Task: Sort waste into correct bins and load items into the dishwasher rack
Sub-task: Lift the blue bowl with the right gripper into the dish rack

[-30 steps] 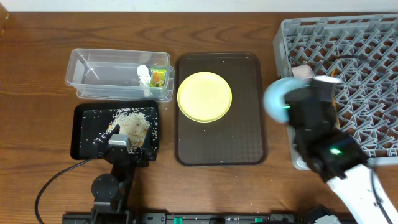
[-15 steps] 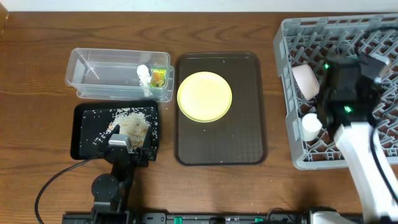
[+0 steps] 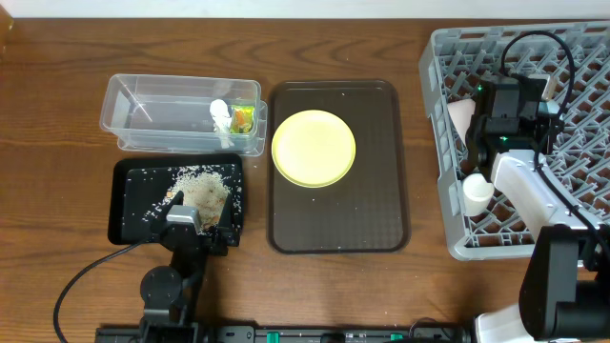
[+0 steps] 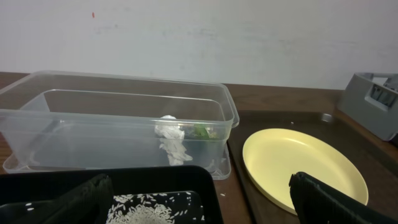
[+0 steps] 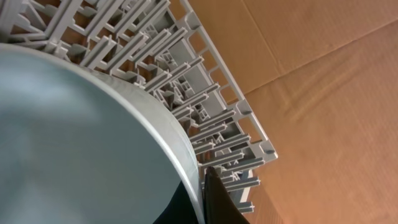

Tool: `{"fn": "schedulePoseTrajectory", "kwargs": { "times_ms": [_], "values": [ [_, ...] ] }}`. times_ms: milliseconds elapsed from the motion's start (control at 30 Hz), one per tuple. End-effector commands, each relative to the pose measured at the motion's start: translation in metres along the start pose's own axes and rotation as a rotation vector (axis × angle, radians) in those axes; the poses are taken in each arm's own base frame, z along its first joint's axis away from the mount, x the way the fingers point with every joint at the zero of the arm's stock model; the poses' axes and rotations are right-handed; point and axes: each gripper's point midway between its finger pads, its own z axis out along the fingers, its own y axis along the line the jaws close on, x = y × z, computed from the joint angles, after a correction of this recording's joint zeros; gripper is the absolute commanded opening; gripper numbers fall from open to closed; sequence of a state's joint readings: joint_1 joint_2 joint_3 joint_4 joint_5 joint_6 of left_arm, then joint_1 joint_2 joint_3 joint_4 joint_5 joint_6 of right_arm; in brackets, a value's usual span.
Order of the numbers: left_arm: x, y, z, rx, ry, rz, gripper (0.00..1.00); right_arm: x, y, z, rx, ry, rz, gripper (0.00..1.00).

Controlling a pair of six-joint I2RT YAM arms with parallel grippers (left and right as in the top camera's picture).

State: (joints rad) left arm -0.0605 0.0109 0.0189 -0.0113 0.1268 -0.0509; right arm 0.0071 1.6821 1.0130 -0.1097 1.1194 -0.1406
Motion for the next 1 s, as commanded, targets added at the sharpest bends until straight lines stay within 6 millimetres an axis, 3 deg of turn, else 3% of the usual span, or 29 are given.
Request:
{"fn": "schedulePoseTrajectory", "kwargs": {
  "times_ms": [0,133,233,367,700,767,867,967],
  "values": [
    [0.008,0.002,0.001,-0.006,0.018,0.008,0.93,0.000,-0.002,0.001,0.051,0.004,-0.070,0.01],
    [0.008,0.002,0.001,-0.006,0.018,0.008,0.93,-0.012,-0.019,0.002,0.135,-0.013,-0.082,0.01],
    [0.008,0.002,0.001,-0.006,0.018,0.008,0.93,-0.016,-0.021,0.003,0.140,-0.020,-0.094,0.01],
    [0.008,0.002,0.001,-0.006,0.018,0.008,0.93,-0.016,-0.010,0.002,0.086,-0.034,-0.118,0.02],
    [0.008,0.002,0.001,-0.006,0.018,0.008,0.93,-0.012,0.028,-0.024,-0.010,-0.068,-0.227,0.02],
    [0.008,0.002,0.001,-0.006,0.018,0.008,0.93,-0.014,0.032,-0.030,-0.018,-0.081,-0.235,0.09],
    [0.008,0.002,0.001,-0.006,0.018,0.008,0.93,-0.015,0.030,-0.039,0.014,-0.089,-0.233,0.37],
    [0.008,0.002,0.001,-0.006,0.018,0.008,0.93,-0.018,0.029,-0.048,0.030,-0.105,-0.220,0.46]
  ]
}}
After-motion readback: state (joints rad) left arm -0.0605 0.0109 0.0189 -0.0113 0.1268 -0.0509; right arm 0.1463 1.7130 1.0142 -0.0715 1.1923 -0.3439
